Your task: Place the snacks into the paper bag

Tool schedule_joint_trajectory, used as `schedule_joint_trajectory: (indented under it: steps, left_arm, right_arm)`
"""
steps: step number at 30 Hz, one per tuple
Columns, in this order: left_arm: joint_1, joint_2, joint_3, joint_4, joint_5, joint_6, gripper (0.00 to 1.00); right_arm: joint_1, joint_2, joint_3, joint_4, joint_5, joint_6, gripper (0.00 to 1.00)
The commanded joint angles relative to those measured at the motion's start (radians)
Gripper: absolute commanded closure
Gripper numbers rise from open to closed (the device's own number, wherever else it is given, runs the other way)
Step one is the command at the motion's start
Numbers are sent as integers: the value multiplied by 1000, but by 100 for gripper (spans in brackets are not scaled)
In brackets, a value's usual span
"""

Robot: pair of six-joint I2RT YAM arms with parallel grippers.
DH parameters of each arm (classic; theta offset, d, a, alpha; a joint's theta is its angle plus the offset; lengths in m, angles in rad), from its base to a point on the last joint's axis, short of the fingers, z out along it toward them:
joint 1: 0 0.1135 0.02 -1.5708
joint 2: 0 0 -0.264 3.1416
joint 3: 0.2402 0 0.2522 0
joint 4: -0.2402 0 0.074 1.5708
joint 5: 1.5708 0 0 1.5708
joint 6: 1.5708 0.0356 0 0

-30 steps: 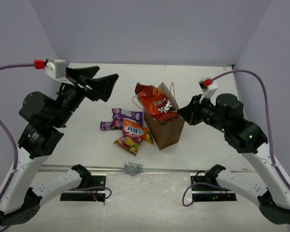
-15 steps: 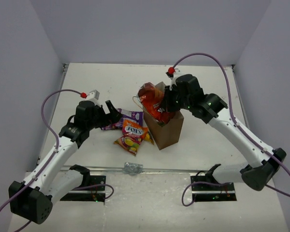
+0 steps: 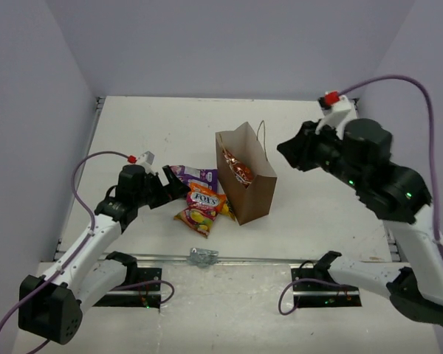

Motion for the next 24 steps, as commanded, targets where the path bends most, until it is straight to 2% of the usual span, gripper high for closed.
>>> schedule_joint_trajectory:
  steps: [1, 4, 6, 10, 14, 18, 22, 24]
  left_arm:
    - [12, -5, 0, 56, 41, -22, 0]
    - [12, 3, -7, 50, 32, -10, 0]
    - [12, 22, -21, 63, 35, -5, 0]
    - [12, 108, -33, 114, 70, 15, 0]
    - [12, 184, -7, 97, 6, 110, 0]
    - [9, 214, -13, 102, -47, 141, 0]
    - [-3, 282, -35, 157, -8, 161, 2]
    - [-41, 331, -38, 194, 13, 165, 6]
  right_arm:
    - [7, -126, 55, 3, -103, -9, 69]
    - [7, -181, -37, 13, -104, 1, 19]
    - [7, -235, -114, 27, -104, 9, 13]
    - [7, -281, -189, 39, -100, 14, 11]
    - [7, -304, -223, 62, -104, 9, 10]
    - [7, -330, -242, 85, -156, 12, 9]
    - [5, -333, -237, 84, -150, 12, 8]
    - [5, -332, -240, 84, -146, 14, 8]
